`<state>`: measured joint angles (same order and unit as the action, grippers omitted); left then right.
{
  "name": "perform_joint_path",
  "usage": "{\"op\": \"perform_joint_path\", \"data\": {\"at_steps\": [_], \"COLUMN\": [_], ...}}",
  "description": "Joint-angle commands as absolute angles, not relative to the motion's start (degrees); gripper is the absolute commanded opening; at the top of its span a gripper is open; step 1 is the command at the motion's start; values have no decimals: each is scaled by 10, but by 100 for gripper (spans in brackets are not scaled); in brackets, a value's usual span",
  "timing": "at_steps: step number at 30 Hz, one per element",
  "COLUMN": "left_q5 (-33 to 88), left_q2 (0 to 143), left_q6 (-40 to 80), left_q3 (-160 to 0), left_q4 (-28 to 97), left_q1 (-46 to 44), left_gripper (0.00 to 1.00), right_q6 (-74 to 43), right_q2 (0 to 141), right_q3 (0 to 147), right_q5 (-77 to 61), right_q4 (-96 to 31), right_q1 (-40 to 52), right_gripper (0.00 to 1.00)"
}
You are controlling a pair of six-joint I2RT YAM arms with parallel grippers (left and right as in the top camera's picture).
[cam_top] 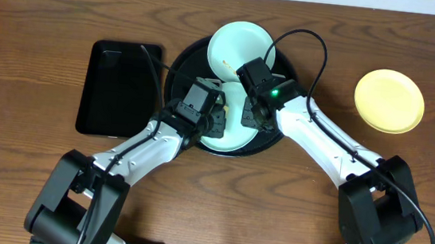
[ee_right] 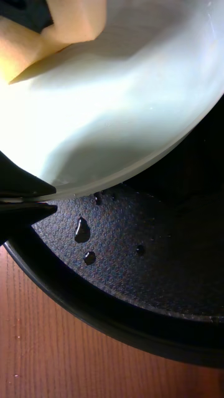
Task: Clean dirty plates on tray and stack at the side
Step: 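Scrub the light-green plate with the sponge in the left gripper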
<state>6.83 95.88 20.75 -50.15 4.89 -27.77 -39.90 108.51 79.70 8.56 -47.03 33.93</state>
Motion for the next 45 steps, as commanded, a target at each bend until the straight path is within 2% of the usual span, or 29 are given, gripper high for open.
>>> {"op": "perform_joint_path", "data": {"at_steps": [1,45], "left_q5": [53,-24], "left_q2": [980,1018], "left_q6": [207,183], "left_q3": [-498,-498], "left_q4": [45,-67], "left_q1": [-276,-260], "left_gripper": [8,8], "right_q6": [-402,-402], "right_q2": [1091,1091], "right_q3": [795,795], "right_q5": [87,87], "right_q4": [-469,-469], "right_q1": [328,329], "right_gripper": [1,1]}}
